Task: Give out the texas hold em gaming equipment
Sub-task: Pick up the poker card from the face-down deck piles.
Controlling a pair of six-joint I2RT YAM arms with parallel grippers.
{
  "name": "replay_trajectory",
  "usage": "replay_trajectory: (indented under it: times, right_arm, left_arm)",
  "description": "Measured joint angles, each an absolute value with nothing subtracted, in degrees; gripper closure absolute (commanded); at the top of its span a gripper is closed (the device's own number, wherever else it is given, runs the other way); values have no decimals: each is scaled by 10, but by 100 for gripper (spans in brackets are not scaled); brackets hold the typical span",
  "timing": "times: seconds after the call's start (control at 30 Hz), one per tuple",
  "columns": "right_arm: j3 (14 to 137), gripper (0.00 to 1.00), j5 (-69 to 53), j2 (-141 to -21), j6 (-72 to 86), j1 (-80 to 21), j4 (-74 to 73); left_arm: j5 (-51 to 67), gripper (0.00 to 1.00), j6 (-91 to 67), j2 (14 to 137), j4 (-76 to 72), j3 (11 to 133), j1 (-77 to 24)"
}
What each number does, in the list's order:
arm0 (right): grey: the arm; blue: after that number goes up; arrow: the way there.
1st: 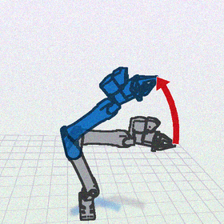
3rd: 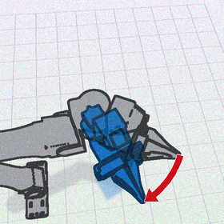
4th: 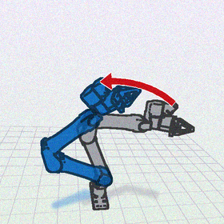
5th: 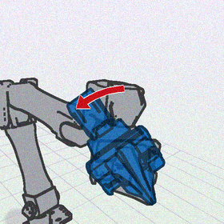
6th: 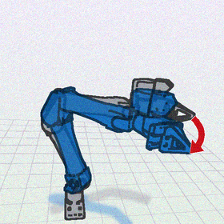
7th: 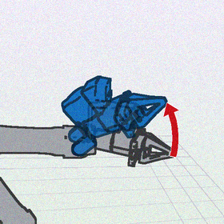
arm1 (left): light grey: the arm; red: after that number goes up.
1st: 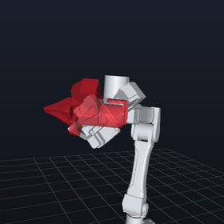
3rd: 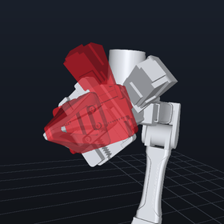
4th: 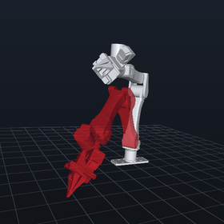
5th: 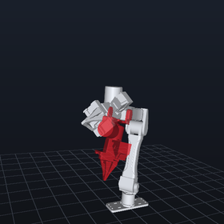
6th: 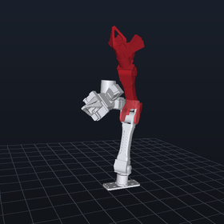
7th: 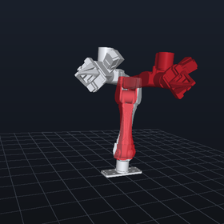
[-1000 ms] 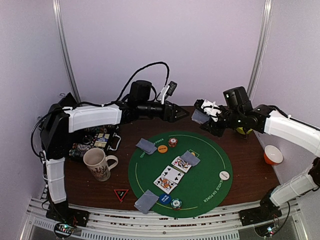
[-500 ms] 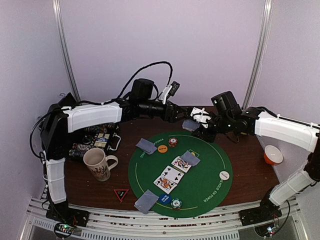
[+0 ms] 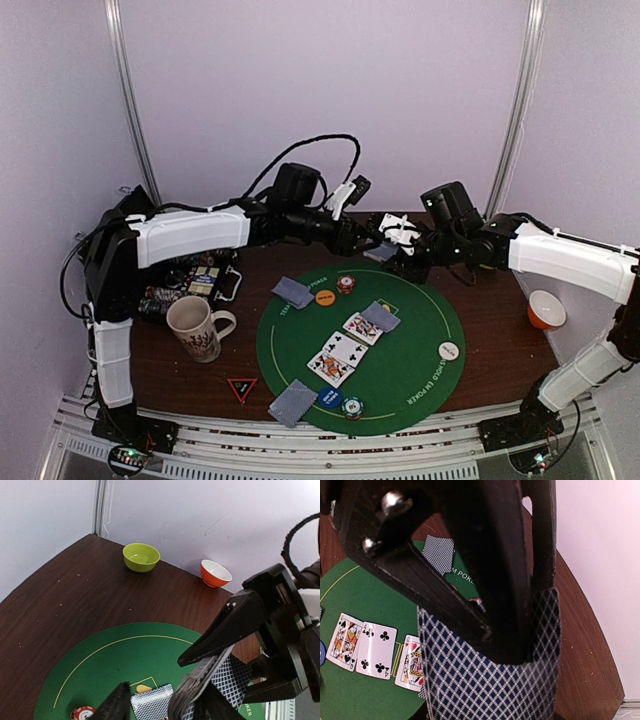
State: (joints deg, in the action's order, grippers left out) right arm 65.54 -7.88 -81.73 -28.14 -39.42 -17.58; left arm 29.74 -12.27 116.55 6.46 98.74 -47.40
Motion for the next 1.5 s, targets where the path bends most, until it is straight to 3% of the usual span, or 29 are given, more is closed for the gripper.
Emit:
replay_trajectory:
  times: [0.37,0.77,0.87,1.0,1.5]
  right_arm:
    - [655,54,-58,-818,-281,-395,-170]
    - [655,54,-53,-818,-283,-395,-170]
    - [655,54,-53,-818,-283,-395,-170]
    - [655,54,-53,-818,-283,-395,-170]
    - [645,54,-52,-818,-284,-366,-164]
  left_arm:
    - [224,74,-92,1154,83,997,-488]
    - [208,69,-78,1140,88,987,-486]
    - [208,79,-78,1135,89,982,-485]
    - [209,100,-78,1123,88,968,-484]
    - [245,100,-78,1078,91,948,-478]
